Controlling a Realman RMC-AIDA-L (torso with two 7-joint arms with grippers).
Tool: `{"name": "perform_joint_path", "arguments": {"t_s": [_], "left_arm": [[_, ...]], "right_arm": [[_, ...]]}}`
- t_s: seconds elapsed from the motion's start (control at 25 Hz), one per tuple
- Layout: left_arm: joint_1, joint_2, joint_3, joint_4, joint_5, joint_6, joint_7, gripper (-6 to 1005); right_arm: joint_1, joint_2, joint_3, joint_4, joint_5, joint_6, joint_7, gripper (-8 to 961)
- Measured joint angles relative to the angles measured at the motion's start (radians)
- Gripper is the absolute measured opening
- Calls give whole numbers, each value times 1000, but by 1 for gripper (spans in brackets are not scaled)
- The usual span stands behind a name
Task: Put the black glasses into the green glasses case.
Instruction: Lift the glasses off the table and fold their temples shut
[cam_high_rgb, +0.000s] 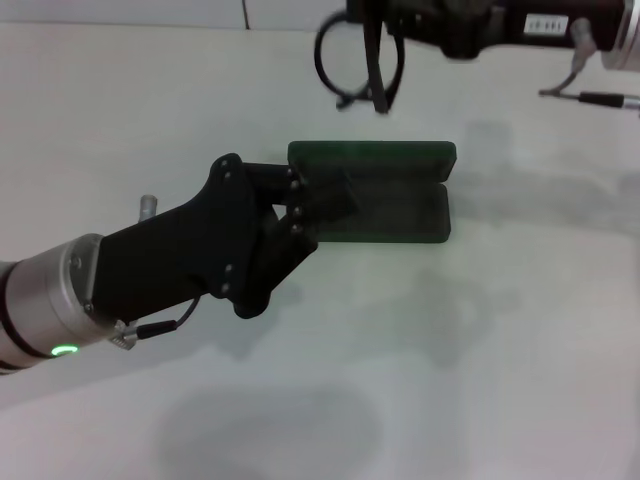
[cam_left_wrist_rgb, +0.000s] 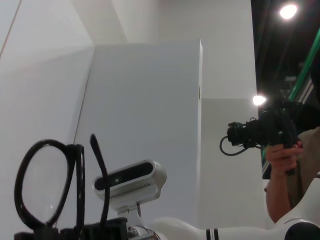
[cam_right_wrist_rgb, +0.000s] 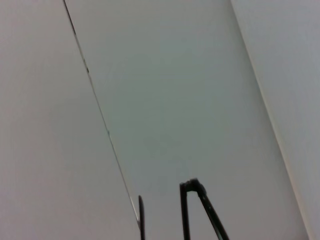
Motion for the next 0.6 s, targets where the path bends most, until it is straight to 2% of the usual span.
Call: {"name": "perform_joint_path", "arguments": {"t_s": [0.12,0.16,0.2,0.4,0.48,0.52,0.56,0.6], "left_arm": [[0,4,-3,0,3,4,0,29],[7,17,-3,4,1,24,2,29],[9,20,-4,6,0,29,3,29],[65,58,-5,52,-38,58,-8,29],[91,63,-5,70,-57,58,-10,29],[98,64,-6,75,-65,58,-11,29],[102,64,-6,75,-68,58,-11,29],[104,65,-6,75,-70,58,-11,29]], "right_arm": [[7,-4,-13,-16,-127,-7,47,161],[11,-5,-15,-27,-187,-9,70,161],[14,-5,-16,-45,-253,-13,99,162],[11,-5,-79,-250,-572,-60,319,164],[21,-5,-120,-349,-733,-108,429,165],[21,-5,-120,-349,-733,-108,429,166],[45,3,-165,-430,-909,-185,540,166],[51,5,-176,-437,-933,-199,556,167]]}}
